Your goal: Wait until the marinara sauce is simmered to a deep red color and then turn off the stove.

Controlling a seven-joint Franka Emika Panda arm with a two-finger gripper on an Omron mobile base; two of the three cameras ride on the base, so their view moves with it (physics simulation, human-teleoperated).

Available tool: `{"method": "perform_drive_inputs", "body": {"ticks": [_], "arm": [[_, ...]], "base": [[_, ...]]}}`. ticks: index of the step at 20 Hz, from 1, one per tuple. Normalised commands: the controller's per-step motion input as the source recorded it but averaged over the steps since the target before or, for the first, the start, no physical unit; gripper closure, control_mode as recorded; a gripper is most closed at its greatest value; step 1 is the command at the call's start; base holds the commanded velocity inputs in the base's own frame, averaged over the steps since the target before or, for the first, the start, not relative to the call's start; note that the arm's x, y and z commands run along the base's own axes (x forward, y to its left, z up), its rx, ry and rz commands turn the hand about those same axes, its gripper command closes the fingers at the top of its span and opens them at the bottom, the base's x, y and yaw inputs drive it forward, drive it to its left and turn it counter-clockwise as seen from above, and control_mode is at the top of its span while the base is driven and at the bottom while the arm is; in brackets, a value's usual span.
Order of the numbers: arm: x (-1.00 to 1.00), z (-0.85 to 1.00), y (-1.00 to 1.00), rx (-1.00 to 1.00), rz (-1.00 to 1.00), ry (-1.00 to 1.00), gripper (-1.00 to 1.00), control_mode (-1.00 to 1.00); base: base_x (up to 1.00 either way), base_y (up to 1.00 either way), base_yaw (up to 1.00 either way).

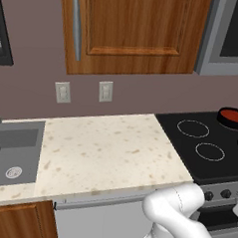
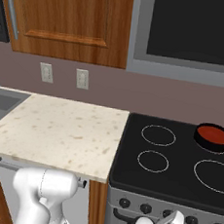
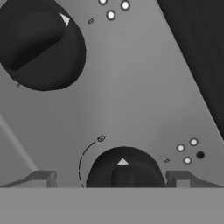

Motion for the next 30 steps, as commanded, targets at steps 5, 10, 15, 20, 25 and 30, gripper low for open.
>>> {"method": "perform_drive_inputs", "body": {"ticks": [5, 10, 15, 20, 25, 30], "arm": [[0.0, 0.0, 0.0, 0.0, 0.0, 0.0, -1.0, -1.0], [0.0, 0.0, 0.0, 0.0, 0.0, 0.0, -1.0, -1.0], [0.0, 0.0, 0.0, 0.0, 0.0, 0.0, -1.0, -1.0], [0.0, 0.0, 0.0, 0.0, 0.0, 0.0, -1.0, -1.0], [0.0, 0.0, 0.0, 0.0, 0.0, 0.0, -1.0, -1.0], [0.0, 0.0, 0.0, 0.0, 0.0, 0.0, -1.0, -1.0]], "base": [[0.0, 0.0, 0.0], [0.0, 0.0, 0.0], [0.0, 0.0, 0.0], [0.0, 0.0, 0.0], [0.0, 0.0, 0.0], [0.0, 0.0, 0.0]]}}
